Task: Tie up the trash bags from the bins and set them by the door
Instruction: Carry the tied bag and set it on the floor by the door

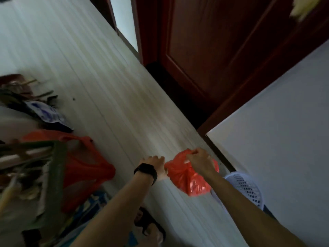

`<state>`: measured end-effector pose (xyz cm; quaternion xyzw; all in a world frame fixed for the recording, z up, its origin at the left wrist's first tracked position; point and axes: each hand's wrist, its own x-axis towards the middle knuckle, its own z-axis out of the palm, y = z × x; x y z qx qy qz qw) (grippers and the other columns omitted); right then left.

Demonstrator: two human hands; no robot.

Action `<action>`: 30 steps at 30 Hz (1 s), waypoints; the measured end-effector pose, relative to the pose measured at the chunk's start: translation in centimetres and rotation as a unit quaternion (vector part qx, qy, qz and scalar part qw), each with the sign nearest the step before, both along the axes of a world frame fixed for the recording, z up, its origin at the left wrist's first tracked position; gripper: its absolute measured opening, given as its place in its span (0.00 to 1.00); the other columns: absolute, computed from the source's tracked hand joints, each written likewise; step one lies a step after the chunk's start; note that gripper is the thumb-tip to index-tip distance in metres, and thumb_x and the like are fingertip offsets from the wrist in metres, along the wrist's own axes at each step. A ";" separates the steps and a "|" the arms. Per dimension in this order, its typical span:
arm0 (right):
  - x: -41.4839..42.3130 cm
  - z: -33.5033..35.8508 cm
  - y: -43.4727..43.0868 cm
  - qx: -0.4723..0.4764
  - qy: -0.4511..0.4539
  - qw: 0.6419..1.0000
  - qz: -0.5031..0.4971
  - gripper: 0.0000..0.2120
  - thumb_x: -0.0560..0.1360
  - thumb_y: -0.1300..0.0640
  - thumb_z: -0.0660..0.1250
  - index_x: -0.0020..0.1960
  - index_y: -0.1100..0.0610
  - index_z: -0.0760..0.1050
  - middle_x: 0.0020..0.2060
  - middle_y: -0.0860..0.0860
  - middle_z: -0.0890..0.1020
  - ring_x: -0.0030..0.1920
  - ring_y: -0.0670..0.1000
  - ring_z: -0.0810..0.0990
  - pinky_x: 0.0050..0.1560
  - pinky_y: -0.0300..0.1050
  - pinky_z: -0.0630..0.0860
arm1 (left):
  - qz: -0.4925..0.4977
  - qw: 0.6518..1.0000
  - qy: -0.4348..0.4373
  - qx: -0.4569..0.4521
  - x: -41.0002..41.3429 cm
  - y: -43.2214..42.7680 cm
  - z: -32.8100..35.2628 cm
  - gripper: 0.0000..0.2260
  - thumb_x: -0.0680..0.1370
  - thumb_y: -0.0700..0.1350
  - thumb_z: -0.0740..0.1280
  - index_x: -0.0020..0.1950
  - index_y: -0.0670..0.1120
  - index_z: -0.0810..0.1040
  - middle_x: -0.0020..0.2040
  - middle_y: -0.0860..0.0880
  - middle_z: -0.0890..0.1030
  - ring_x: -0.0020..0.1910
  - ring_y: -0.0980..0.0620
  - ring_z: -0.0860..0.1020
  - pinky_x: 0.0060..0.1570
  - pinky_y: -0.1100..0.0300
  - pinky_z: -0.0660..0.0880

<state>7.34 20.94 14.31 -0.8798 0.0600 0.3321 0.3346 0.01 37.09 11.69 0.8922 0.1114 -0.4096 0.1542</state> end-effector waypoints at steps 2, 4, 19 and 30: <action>1.4 6.4 2.0 -0.010 -0.017 1.000 0.013 0.04 0.71 0.55 0.66 0.43 0.54 0.78 0.30 0.43 0.84 0.40 0.48 0.82 0.41 0.43 0.76 | 0.026 0.999 -0.042 -0.019 0.5 3.2 6.3 0.22 0.81 0.56 0.56 0.71 0.48 0.66 0.67 0.44 0.73 0.64 0.41 0.73 0.64 0.44 0.66; 2.8 13.8 4.6 -0.016 -0.048 0.998 0.034 0.05 0.73 0.54 0.67 0.45 0.55 0.79 0.31 0.42 0.81 0.39 0.48 0.80 0.36 0.40 0.70 | 0.069 0.992 -0.102 -0.038 0.6 7.2 13.5 0.22 0.81 0.56 0.56 0.73 0.49 0.65 0.68 0.45 0.73 0.64 0.43 0.73 0.64 0.45 0.69; 14.0 41.7 26.3 0.307 -0.194 0.931 0.031 0.05 0.76 0.59 0.70 0.42 0.59 0.81 0.32 0.50 0.84 0.35 0.45 0.82 0.45 0.48 0.79 | 0.179 0.914 -0.349 0.100 7.0 30.9 39.6 0.21 0.81 0.57 0.59 0.73 0.57 0.66 0.71 0.50 0.72 0.68 0.49 0.71 0.63 0.51 0.72; 28.2 42.7 50.0 0.346 -0.094 0.901 0.242 0.06 0.76 0.59 0.69 0.45 0.63 0.78 0.34 0.52 0.86 0.39 0.51 0.85 0.40 0.43 0.75 | 0.363 0.863 -0.293 0.194 13.8 51.9 41.2 0.20 0.78 0.59 0.59 0.70 0.58 0.70 0.67 0.51 0.76 0.64 0.49 0.75 0.60 0.50 0.75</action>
